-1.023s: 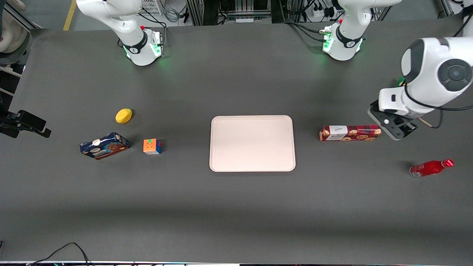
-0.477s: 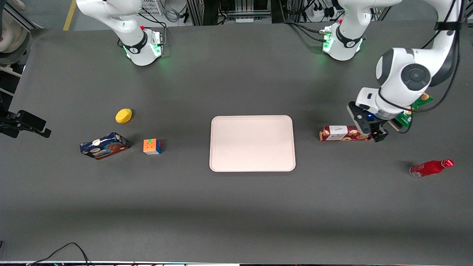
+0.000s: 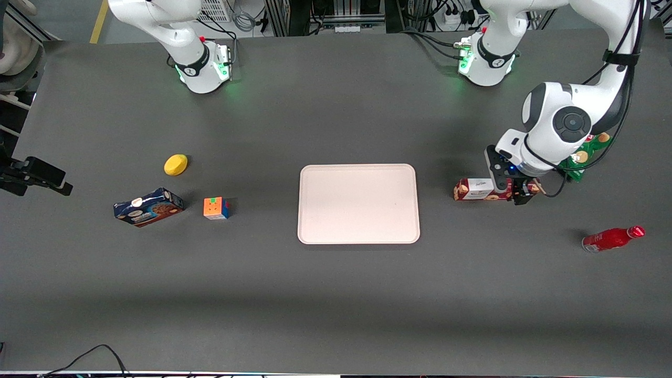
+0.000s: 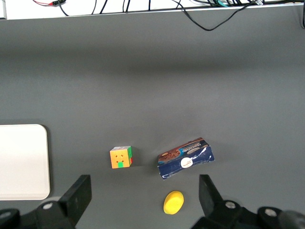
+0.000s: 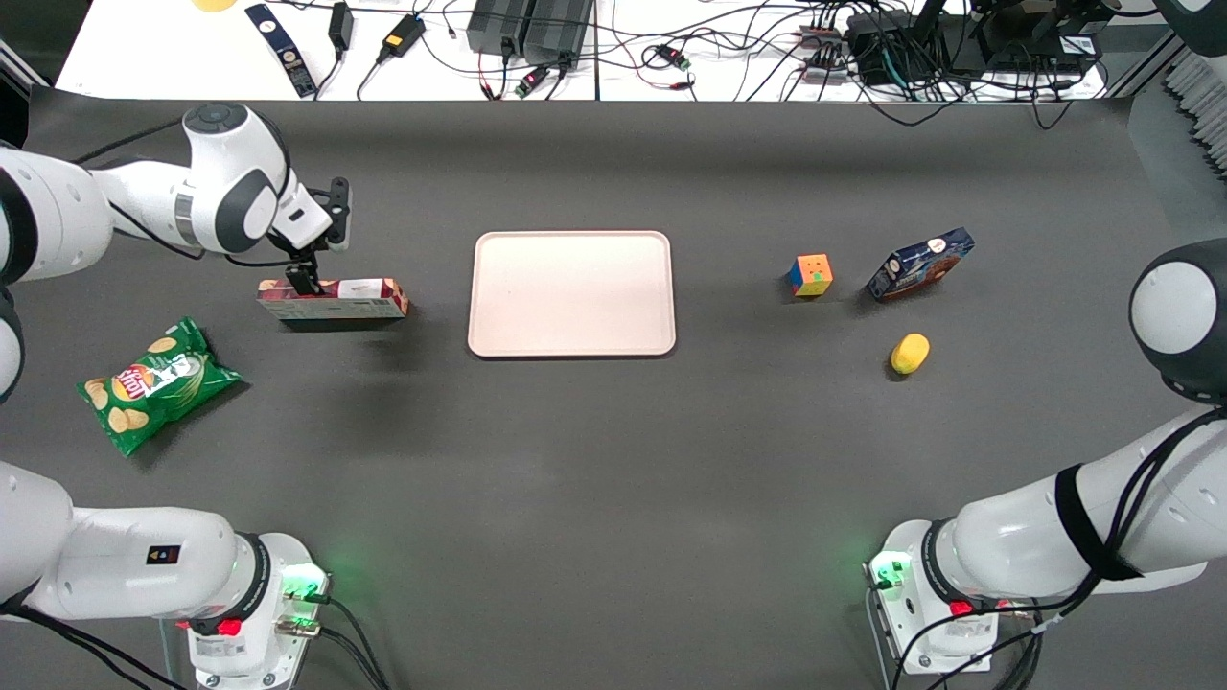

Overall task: Place red cookie box on tray
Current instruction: 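Close the left gripper on the end of the red cookie box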

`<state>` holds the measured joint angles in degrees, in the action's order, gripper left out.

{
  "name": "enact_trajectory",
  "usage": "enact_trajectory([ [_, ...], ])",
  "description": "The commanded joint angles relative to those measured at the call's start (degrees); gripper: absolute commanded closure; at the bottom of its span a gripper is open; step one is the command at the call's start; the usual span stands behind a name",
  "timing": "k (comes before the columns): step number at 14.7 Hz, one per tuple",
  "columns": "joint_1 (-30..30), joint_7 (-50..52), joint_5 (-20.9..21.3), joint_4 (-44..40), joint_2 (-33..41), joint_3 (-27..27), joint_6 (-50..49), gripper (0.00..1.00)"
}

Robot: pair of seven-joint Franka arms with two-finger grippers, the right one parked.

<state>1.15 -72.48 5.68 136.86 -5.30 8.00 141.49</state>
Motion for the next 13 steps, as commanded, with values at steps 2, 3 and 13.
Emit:
enact_trajectory([
  [2, -0.01, -3.02, 0.47, 5.26, -0.23, -0.35, 7.73, 0.02],
  [3, -0.01, -3.37, 0.47, 5.52, -0.67, -0.35, 8.79, 0.02],
  [13, -0.09, -3.63, 0.39, 5.79, -5.86, -0.88, 16.35, 0.06],
])
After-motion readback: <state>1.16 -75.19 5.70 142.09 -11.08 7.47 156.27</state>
